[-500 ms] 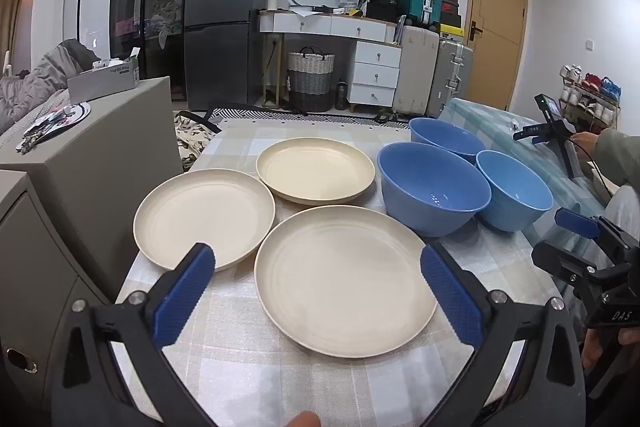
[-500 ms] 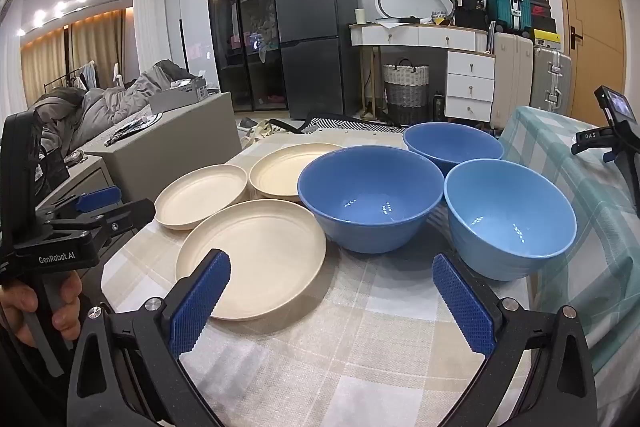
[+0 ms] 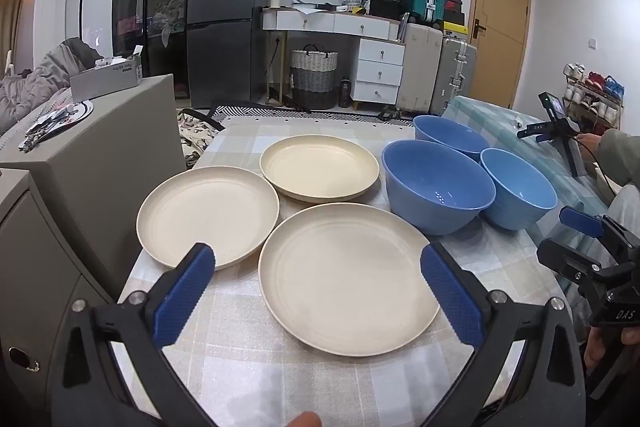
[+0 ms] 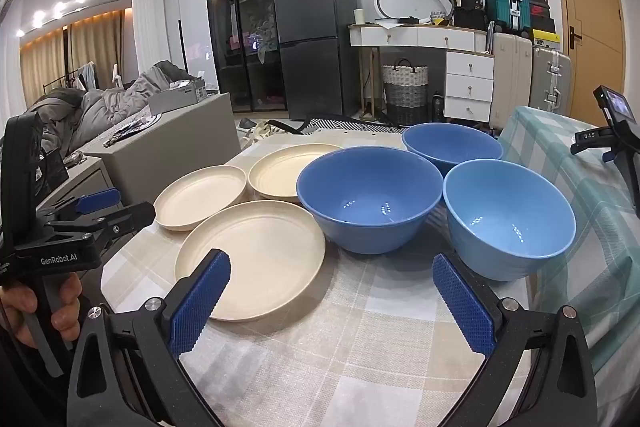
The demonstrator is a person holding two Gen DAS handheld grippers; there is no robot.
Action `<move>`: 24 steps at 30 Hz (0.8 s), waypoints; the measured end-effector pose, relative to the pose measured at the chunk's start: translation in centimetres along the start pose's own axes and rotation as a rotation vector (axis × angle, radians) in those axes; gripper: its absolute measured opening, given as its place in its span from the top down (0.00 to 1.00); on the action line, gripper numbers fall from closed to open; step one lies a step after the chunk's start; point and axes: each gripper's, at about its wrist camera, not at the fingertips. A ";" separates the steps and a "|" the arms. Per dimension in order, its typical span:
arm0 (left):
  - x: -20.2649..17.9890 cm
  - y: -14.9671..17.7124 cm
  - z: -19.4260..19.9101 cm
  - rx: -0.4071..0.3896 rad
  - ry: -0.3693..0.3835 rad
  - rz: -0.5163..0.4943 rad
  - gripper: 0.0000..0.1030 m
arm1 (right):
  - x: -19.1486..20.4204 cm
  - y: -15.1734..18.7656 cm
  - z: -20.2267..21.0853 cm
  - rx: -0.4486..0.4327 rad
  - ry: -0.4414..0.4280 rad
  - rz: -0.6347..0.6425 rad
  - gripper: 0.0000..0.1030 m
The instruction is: Organize plates and bowls
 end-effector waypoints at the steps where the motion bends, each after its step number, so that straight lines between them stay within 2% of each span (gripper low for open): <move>1: 0.0 0.0 0.0 0.000 0.000 -0.001 0.00 | 0.0 0.0 0.0 -0.003 0.001 0.000 0.00; 24: 0.8 -0.1 0.1 -0.002 -0.012 0.009 0.00 | 0.0 0.0 -0.1 -0.003 -0.003 0.003 0.00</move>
Point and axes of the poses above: each gripper's, at about its wrist camera, not at the fingertips, and z roughly against the way its jaws point, x to its left, y to its underside, and after that the axes turned 1 degree about z, right-handed
